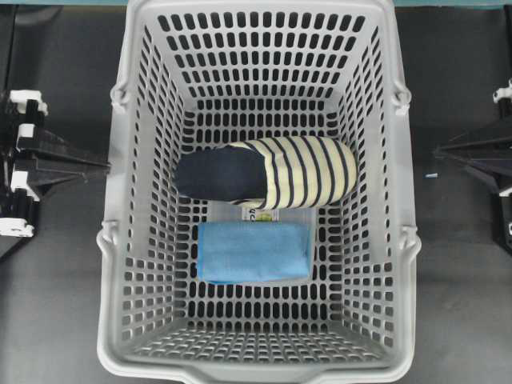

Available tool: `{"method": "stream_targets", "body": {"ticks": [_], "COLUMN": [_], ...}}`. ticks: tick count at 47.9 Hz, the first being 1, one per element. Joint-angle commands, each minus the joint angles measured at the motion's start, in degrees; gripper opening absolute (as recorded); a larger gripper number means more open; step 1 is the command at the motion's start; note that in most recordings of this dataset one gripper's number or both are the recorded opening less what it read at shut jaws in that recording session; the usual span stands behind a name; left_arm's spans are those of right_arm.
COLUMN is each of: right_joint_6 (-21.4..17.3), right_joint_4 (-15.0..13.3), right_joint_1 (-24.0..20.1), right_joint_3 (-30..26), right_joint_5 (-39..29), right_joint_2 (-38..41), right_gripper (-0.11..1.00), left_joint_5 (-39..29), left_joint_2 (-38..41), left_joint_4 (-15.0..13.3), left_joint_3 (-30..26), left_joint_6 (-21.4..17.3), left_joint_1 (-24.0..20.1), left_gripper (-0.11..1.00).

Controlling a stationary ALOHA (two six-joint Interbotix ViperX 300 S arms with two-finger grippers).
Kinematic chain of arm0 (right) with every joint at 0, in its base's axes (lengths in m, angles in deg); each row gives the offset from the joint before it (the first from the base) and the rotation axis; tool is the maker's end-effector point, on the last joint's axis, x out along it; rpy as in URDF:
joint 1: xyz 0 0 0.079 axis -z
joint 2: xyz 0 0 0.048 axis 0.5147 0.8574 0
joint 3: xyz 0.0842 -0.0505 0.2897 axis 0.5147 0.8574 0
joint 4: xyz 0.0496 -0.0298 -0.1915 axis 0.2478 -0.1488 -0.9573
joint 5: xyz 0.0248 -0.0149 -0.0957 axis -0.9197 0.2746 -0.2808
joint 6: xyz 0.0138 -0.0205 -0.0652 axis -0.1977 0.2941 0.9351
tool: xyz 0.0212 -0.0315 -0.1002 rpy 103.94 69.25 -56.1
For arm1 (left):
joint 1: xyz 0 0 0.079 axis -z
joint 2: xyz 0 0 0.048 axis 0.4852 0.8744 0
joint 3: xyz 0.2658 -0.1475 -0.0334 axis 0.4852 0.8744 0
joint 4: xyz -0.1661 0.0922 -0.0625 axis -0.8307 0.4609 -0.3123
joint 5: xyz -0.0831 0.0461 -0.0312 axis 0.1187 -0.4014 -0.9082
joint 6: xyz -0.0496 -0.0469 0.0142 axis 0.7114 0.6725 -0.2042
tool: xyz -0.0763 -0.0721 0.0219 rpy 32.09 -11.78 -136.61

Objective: Pick up the blue cloth from the shopping basket with the left arm.
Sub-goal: 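Move the open left gripper over the folded blue cloth in the basket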

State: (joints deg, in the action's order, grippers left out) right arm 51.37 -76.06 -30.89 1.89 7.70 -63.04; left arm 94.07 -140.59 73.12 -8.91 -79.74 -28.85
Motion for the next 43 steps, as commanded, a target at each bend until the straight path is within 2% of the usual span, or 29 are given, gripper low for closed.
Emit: {"method": "stream_targets", "body": {"ticks": [1, 4, 7, 11, 16, 24, 37, 41, 43], "right_joint_6": [-0.4, -0.5, -1.1, -2.4, -4.0, -4.1, -3.8, -4.2, -4.4], "right_joint_4": [0.3, 0.9, 1.0, 1.0, 1.0, 1.0, 1.0, 1.0, 1.0], "right_joint_1": [-0.1, 0.0, 0.0, -0.1, -0.1, 0.0, 0.0, -0.1, 0.0], "right_joint_3": [0.0, 0.3, 0.2, -0.1, -0.8, -1.1, -1.3, -1.2, -1.2], "right_joint_5": [-0.1, -2.4, -5.9, -8.8, -9.1, -9.1, -10.6, -10.8, -10.6], "right_joint_2": [0.9, 0.9, 0.9, 0.4, -0.7, -3.1, -5.2, -5.1, -5.2], "right_gripper": [0.01, 0.06, 0.00, 0.00, 0.00, 0.00, 0.02, 0.11, 0.20], "left_joint_5": [-1.5, -4.7, -9.2, -17.1, -27.5, -40.8, -52.0, -54.1, -55.1], "left_joint_2": [0.6, 0.9, 1.6, 4.1, 9.5, 19.2, 32.9, 36.7, 38.6], "left_joint_4": [2.3, 2.3, 2.3, 2.3, 2.3, 2.3, 2.3, 2.3, 2.3], "left_joint_3": [-4.5, -7.1, -10.5, -15.5, -22.8, -33.9, -47.5, -50.6, -51.9], "left_joint_6": [2.2, 3.1, 4.0, 4.4, 4.5, 4.3, 4.7, 4.7, 4.7], "left_joint_1": [0.1, 0.1, 0.2, 0.8, 2.0, 4.0, 4.5, 4.7, 4.7], "left_gripper": [0.06, 0.02, 0.01, 0.01, 0.01, 0.01, 0.01, 0.01, 0.01]}}
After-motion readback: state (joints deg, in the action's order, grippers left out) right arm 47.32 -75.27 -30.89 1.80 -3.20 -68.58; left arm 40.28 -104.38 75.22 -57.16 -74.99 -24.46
